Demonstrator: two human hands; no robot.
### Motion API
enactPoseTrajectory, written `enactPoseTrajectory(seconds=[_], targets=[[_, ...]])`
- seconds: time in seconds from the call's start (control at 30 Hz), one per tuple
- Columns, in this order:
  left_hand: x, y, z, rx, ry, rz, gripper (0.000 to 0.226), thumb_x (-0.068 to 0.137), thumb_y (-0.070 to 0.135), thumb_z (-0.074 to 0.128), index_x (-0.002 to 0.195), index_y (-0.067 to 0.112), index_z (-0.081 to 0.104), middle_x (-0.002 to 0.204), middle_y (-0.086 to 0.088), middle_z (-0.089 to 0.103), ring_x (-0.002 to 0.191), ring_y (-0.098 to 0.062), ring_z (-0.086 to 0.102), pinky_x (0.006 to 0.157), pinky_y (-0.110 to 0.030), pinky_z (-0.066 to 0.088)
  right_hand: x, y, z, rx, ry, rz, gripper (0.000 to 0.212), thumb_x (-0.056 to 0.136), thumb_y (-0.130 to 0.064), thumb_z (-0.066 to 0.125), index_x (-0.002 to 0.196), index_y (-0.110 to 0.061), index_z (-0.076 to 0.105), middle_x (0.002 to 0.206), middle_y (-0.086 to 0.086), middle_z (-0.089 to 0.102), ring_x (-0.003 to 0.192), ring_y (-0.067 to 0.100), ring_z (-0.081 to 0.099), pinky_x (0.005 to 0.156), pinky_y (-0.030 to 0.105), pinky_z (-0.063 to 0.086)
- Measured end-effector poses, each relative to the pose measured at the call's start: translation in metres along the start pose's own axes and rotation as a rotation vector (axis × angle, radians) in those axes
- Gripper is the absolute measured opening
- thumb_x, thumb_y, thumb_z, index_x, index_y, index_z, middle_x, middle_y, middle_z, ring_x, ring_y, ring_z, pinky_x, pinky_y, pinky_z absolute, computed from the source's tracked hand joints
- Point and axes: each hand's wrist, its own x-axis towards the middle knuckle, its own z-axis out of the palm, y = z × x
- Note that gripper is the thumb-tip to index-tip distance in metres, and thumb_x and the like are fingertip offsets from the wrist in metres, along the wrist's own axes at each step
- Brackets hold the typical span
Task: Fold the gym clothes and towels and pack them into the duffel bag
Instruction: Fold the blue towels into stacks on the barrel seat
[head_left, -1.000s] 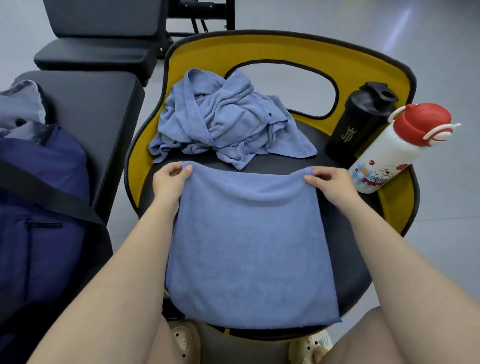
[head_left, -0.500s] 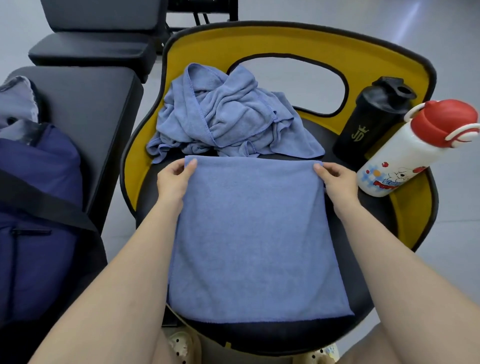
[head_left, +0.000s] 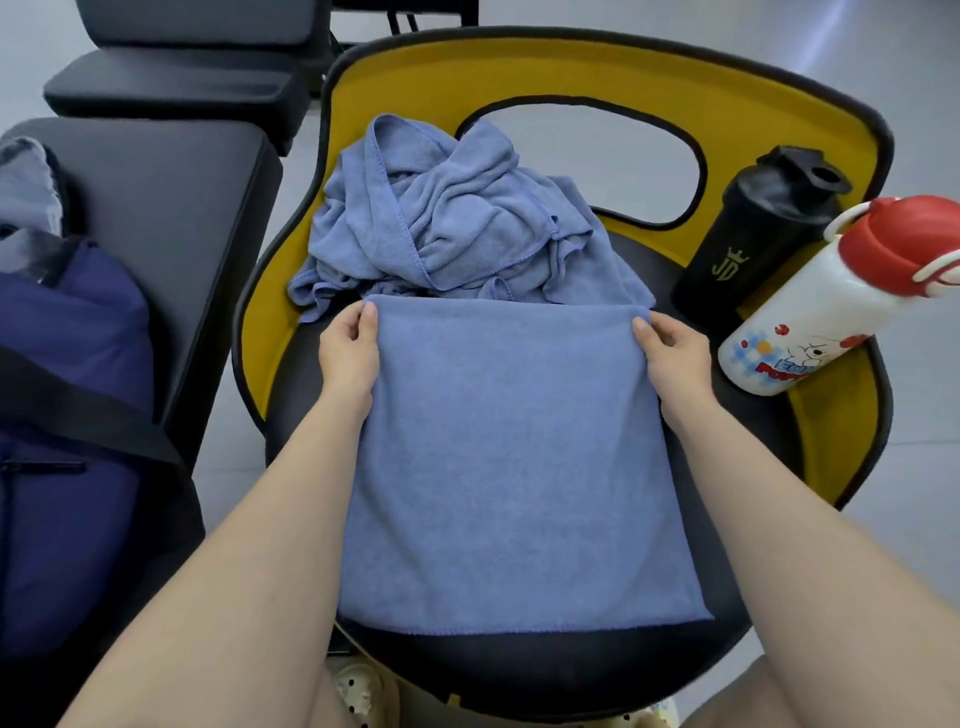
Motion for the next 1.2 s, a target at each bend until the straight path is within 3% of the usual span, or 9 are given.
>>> enactPoseTrajectory(seconds=[0.17,0.3,0.5,0.6,0.73,0.87,1.03,1.1,1.2], targets=[[0.007,0.001,-0.008,0.031,-0.205,-0.085,0.031,0.101,0.032,0.042,0.126,0.019,0.054,0.113,0.006,0.06,0.105,-0.009,0.056,0.091,-0.027,0.046,0.001,-0.006,0.004,-0.136,-0.1,-0.005,0.047,0.101,-0.028,0.044,0.146,-0.016,0.037,0.148,0.001,0.042,0.136,0.019,0.038,0.109,0.032,0.033],[0.005,0.005,-0.02,0.03,-0.329,-0.139,0.031,0.094,0.027,0.057,0.124,0.017,0.055,0.116,-0.002,0.063,0.104,-0.015,0.061,0.089,-0.032,0.051,-0.004,-0.008,-0.002,-0.207,-0.118,-0.022,0.043,0.097,-0.031,0.052,0.138,-0.018,0.05,0.133,0.0,0.056,0.121,0.018,0.052,0.095,0.03,0.043],[-0.012,0.009,-0.041,0.388,-0.352,-0.102,0.023,0.083,0.028,0.072,0.092,0.007,0.068,0.085,0.0,0.066,0.077,-0.013,0.06,0.064,-0.021,0.047,-0.013,-0.011,-0.009,-0.467,-0.084,-0.084,0.033,0.092,-0.03,0.061,0.117,-0.01,0.064,0.117,0.008,0.061,0.098,0.019,0.058,0.078,0.03,0.043],[-0.028,0.015,-0.051,0.504,-0.482,-0.149,0.021,0.082,0.03,0.073,0.094,0.014,0.066,0.082,0.008,0.062,0.072,-0.004,0.056,0.056,-0.016,0.041,-0.026,-0.015,-0.013,-0.502,-0.166,0.024,0.033,0.091,-0.035,0.062,0.113,-0.011,0.062,0.107,0.003,0.059,0.095,0.017,0.053,0.079,0.03,0.042],[-0.04,0.02,-0.063,0.544,-0.53,-0.199,0.018,0.083,0.025,0.072,0.095,0.015,0.063,0.083,0.004,0.062,0.077,-0.009,0.056,0.057,-0.02,0.042,-0.038,-0.018,-0.023,-0.527,-0.249,0.157,0.031,0.086,-0.04,0.067,0.1,-0.014,0.059,0.101,0.003,0.059,0.097,0.023,0.056,0.09,0.04,0.049],[-0.044,0.022,-0.067,0.516,-0.401,-0.15,0.011,0.085,0.023,0.07,0.09,0.015,0.066,0.086,0.002,0.063,0.082,-0.013,0.056,0.069,-0.024,0.042,-0.044,-0.018,-0.027,-0.444,-0.235,0.168,0.022,0.086,-0.029,0.069,0.1,-0.012,0.068,0.103,0.006,0.066,0.098,0.027,0.062,0.091,0.043,0.051],[-0.044,0.032,-0.061,0.123,-0.239,-0.154,0.009,0.089,0.013,0.065,0.081,0.017,0.062,0.081,0.002,0.062,0.076,-0.013,0.058,0.062,-0.021,0.049,-0.041,-0.028,-0.027,-0.176,-0.06,0.131,0.011,0.09,-0.024,0.064,0.096,-0.017,0.068,0.101,0.002,0.067,0.096,0.024,0.062,0.087,0.043,0.052],[-0.042,0.036,-0.056,0.046,-0.175,-0.152,0.013,0.092,0.014,0.061,0.08,0.019,0.06,0.081,0.004,0.061,0.074,-0.012,0.058,0.061,-0.023,0.05,-0.038,-0.032,-0.026,-0.112,-0.006,0.101,0.018,0.092,-0.024,0.062,0.105,-0.014,0.067,0.102,0.002,0.065,0.095,0.023,0.059,0.082,0.039,0.05],[-0.036,0.029,-0.052,0.112,-0.14,-0.178,0.008,0.094,0.02,0.058,0.087,0.018,0.06,0.086,0.001,0.061,0.086,-0.019,0.058,0.069,-0.031,0.05,-0.035,-0.027,-0.023,-0.136,-0.037,0.16,0.028,0.091,-0.028,0.062,0.115,-0.013,0.064,0.108,0.004,0.064,0.102,0.026,0.06,0.089,0.043,0.052]])
